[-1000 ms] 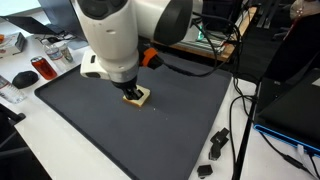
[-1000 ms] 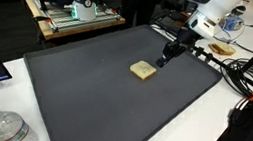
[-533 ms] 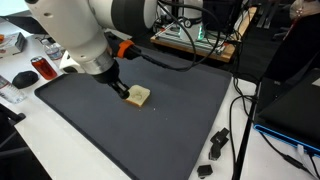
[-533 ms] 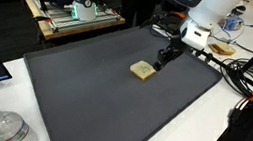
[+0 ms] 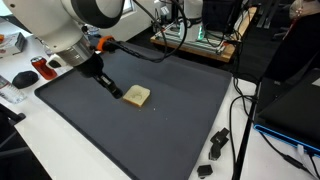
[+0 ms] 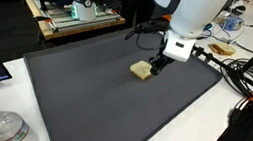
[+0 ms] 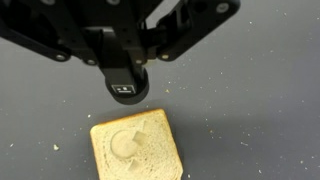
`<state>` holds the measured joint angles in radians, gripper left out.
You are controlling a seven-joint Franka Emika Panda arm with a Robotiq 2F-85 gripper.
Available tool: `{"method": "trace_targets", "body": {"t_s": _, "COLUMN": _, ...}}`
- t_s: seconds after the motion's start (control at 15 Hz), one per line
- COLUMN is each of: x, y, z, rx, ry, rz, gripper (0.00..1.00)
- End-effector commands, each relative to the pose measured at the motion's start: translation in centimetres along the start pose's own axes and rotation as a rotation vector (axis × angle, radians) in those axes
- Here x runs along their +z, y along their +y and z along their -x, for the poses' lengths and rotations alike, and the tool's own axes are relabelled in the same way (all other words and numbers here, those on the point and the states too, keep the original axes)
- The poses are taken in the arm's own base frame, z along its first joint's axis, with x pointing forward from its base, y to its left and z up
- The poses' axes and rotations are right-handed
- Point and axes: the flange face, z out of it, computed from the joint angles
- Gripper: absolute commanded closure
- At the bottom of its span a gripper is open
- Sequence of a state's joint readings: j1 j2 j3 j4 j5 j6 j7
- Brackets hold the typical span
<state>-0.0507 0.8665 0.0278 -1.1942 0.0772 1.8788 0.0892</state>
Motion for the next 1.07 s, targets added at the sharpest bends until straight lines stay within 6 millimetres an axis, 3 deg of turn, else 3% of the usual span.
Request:
{"method": "trace_targets", "body": {"t_s": 0.0, "x": -0.5, "y": 1.6, "z": 0.0, "rx": 0.0, "ry": 0.06, "rz": -0.111, "gripper": 0.95}}
{"method": "trace_targets", "body": {"t_s": 0.47, "x": 0.9, "y": 5.1, "z": 1.2, "rx": 0.003, "ry": 0.188, "rz": -0.272, "gripper": 0.95}}
{"method": "trace_targets", "body": {"t_s": 1.0, "x": 1.0, "y": 9.1, "z": 7.1, "rx": 0.042, "ry": 0.3, "rz": -0.365, "gripper": 0.95}}
